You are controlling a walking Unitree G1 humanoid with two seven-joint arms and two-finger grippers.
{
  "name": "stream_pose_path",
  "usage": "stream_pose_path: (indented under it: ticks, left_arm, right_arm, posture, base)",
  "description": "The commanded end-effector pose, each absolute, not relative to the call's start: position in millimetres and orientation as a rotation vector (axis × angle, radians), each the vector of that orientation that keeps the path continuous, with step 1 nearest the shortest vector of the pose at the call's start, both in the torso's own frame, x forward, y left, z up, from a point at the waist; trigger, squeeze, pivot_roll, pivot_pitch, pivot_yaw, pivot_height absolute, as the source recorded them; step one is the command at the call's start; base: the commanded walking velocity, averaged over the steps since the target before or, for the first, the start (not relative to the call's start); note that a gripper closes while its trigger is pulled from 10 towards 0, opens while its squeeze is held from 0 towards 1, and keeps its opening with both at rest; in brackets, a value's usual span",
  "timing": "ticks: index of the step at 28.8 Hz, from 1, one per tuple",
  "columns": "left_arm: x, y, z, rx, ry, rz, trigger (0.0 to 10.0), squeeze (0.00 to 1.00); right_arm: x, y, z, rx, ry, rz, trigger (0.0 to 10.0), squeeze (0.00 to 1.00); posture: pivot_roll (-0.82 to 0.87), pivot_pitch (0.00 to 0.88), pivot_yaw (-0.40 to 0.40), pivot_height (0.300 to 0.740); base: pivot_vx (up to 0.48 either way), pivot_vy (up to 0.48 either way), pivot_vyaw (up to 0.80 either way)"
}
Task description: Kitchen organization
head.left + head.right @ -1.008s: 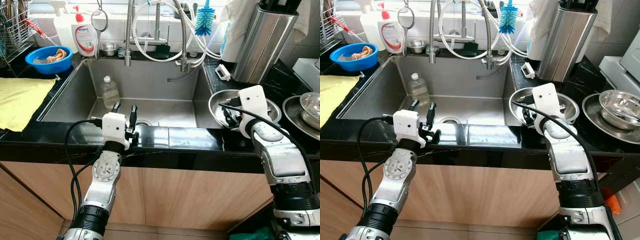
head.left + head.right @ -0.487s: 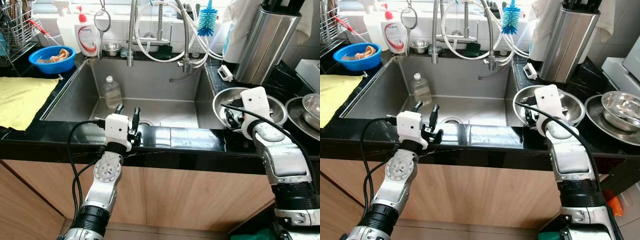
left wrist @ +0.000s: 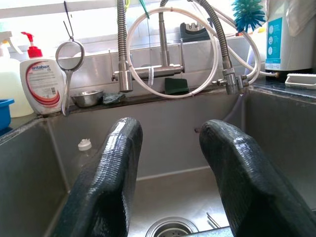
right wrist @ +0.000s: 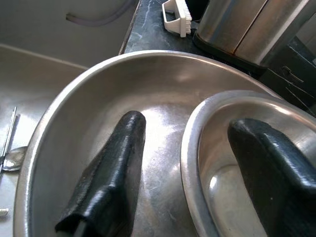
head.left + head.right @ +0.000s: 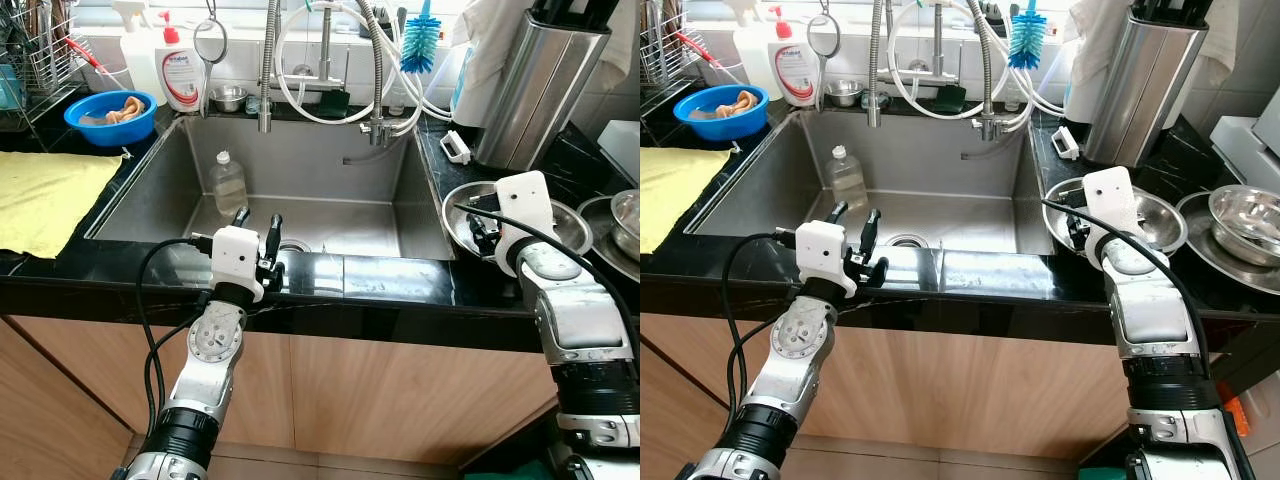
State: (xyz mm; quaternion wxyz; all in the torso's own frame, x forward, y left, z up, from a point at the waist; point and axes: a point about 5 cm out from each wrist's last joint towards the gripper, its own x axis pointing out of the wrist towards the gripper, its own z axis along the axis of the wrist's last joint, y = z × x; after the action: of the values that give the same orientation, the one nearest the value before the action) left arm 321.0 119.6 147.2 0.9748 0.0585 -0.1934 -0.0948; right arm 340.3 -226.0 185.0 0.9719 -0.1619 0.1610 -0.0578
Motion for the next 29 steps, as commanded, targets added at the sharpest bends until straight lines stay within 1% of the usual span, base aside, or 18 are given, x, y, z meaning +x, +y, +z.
stream_pose_path:
  ticks: [1,15,29]
  left_arm:
    - [324,120,147,0.123,-0.379,-0.201,10.0,0.00]
    - [327,117,148,0.130,-0.371,-0.235,10.0,0.00]
    - [330,118,151,0.130,-0.380,-0.234,10.0,0.00]
  right_arm:
    - [341,-230,182,-0.315,0.350,-0.137,0.0,0.00]
    - [342,-228,184,-0.297,0.332,-0.145,0.0,0.00]
    - [348,-224,209,-0.277,0.204,-0.165,0.0,0.00]
  posture:
    - [-0.18,0.000,0.000,0.706]
    - [-0.18,0.000,0.014,0.706]
    - [-0.17,0.000,0.012,0.706]
  base:
    - [0.000,0.000,0.00]
    - [0.000,0.000,0.00]
    - [0.000,0.000,0.00]
